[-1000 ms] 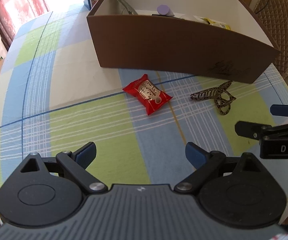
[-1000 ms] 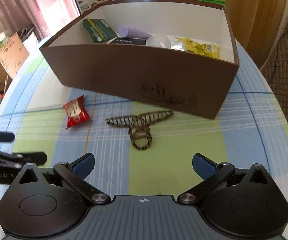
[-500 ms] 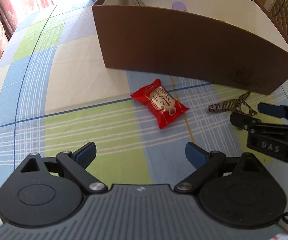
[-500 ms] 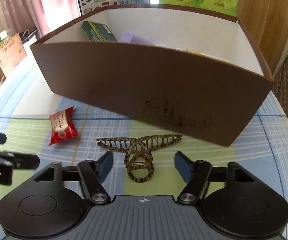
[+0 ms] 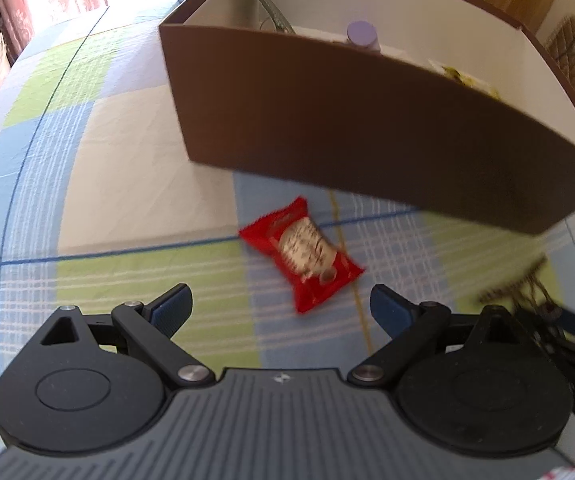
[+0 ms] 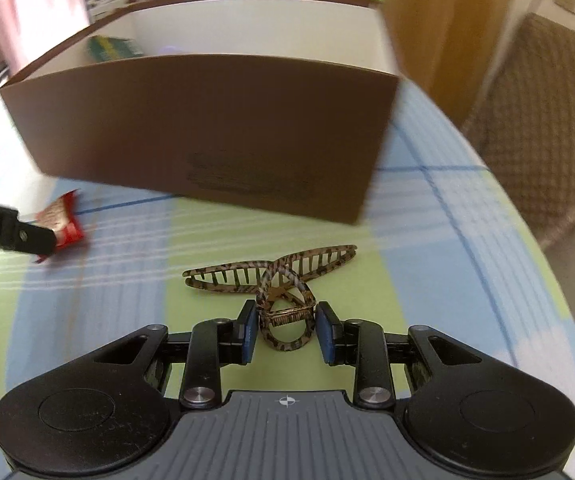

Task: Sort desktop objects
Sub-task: 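Close left tool on the red snack packet while right tool closes on the striped hair clip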

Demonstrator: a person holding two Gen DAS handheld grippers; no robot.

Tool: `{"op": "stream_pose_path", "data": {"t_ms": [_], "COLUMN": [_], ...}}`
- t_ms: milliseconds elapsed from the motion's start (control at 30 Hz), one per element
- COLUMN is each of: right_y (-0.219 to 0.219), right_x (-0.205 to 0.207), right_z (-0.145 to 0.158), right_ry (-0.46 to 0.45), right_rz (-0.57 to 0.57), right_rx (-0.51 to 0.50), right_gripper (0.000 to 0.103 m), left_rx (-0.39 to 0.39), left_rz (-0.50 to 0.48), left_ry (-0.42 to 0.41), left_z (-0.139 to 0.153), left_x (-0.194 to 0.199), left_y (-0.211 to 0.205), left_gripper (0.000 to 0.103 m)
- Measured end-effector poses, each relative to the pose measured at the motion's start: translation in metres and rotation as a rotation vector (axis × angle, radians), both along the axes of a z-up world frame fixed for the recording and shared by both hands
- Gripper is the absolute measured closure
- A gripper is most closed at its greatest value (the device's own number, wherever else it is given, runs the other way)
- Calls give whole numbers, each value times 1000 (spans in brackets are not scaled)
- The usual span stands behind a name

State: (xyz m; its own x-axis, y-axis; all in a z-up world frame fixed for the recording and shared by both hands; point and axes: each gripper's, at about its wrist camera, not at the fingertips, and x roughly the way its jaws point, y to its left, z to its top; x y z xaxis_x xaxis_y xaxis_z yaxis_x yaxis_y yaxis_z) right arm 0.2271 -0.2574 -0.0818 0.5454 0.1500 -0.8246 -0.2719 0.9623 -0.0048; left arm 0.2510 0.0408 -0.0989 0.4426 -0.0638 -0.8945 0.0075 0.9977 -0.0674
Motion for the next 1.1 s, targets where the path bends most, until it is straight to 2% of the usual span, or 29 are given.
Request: {"op": "stream_pose_path", "data": {"t_ms": [200,367,633,800,967,1067,1100], "right_y": [-38,-57,-62,-64,-63,-64,-65], "right_x": [5,6,-1,-2,0,-1,-2], "right_z": [6,10,11,10,9,11,12], "right_ry": [15,14,8,17,21,17,12], "right_rz": [-125,-180,-169,-170,-156,-152,-150], "right_rx": [6,9,3,11,8,13,15], "right_gripper": [75,75,75,75,73,67,64], "left_rx": [17,52,96,87,146,160,154], "left_rz": [1,-13,-54,-82,-155,-191,-199], "left_ry": [-16,-15,-30,-50,-92,-84,-81], "left_z": [-9,-21,-26,-23,-22,-26,-27], "left_x": [22,28,20,14,18,24,24], "left_y": [-11,-13,6,20,10,4,3], "left_gripper": [9,9,29,26,25,29,34]}}
